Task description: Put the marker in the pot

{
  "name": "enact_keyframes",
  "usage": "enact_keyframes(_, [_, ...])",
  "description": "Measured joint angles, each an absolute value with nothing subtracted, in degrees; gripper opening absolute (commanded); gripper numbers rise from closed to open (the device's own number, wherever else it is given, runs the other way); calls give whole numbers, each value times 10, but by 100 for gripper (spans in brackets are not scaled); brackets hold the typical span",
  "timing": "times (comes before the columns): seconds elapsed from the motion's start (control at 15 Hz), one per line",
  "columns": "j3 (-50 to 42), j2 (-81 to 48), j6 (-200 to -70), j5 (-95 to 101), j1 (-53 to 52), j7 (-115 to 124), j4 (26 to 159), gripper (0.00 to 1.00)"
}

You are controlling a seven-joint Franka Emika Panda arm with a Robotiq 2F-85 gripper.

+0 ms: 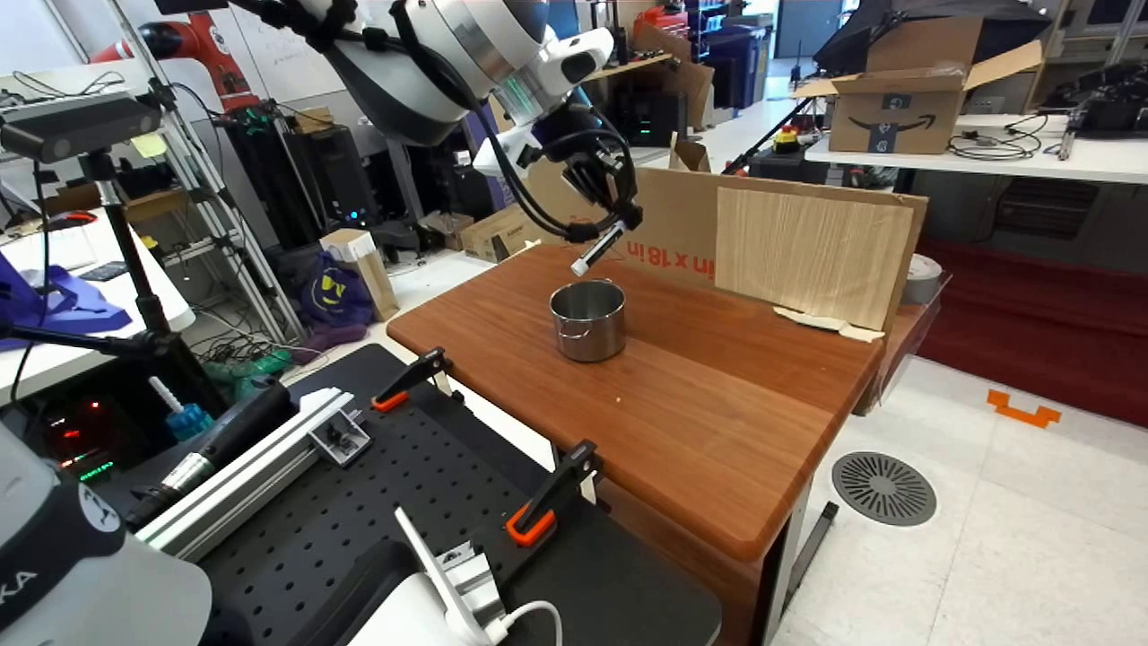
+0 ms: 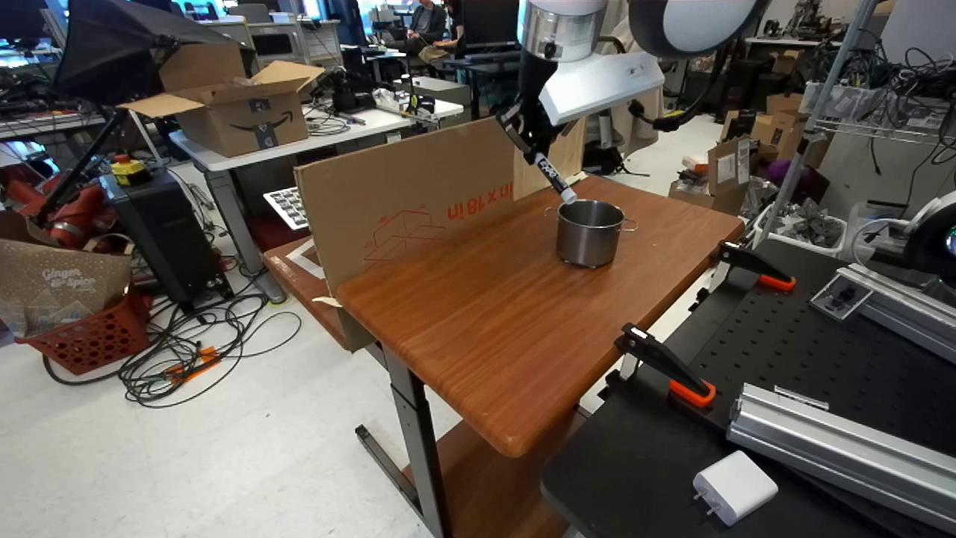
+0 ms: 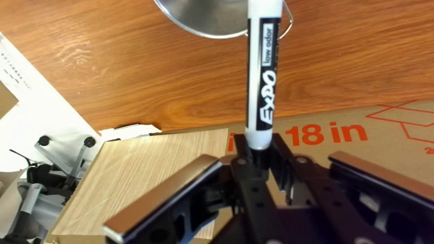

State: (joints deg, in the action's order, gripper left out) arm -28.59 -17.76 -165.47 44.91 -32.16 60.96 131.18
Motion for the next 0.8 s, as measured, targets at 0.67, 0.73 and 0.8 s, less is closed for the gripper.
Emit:
enact_keyframes(0.67, [-344,-177,-1655,625,-385,841,1340,5])
enact_keyframes(0.73, [-346,-177,-1655,636,-385,855,1342,5])
enact_keyframes(0.8, [-348,-177,-1655,646,-385,867,1343,5])
